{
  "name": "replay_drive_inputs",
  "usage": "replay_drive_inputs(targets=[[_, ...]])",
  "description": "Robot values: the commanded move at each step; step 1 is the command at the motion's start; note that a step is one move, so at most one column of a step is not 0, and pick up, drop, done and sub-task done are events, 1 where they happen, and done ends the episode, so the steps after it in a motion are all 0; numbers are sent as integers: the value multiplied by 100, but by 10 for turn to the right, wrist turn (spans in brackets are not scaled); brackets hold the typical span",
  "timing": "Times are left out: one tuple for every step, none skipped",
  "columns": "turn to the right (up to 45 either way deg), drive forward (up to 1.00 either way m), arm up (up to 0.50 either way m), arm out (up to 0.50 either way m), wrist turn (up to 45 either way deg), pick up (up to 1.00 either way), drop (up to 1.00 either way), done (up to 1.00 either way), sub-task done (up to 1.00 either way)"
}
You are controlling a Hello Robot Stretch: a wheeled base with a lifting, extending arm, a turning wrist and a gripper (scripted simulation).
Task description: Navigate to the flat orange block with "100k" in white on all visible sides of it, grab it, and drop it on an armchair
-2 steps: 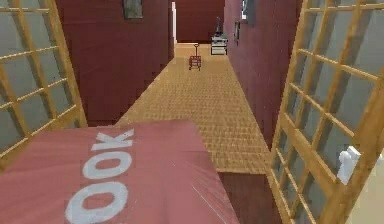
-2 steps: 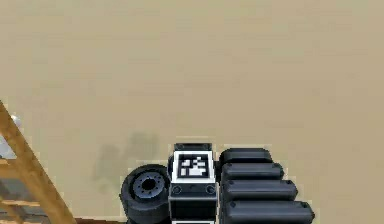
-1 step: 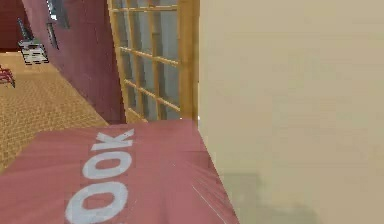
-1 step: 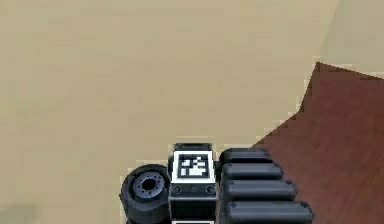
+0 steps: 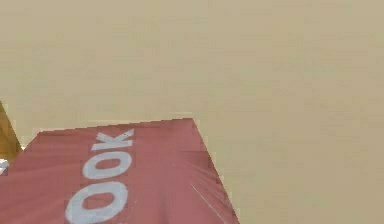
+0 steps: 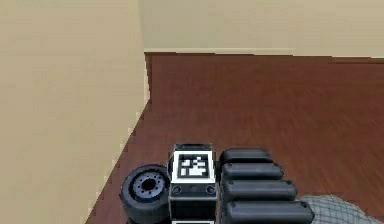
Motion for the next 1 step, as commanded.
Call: replay_drive_inputs(targets=[[270,0,0,0,0,0,0,0,0]])
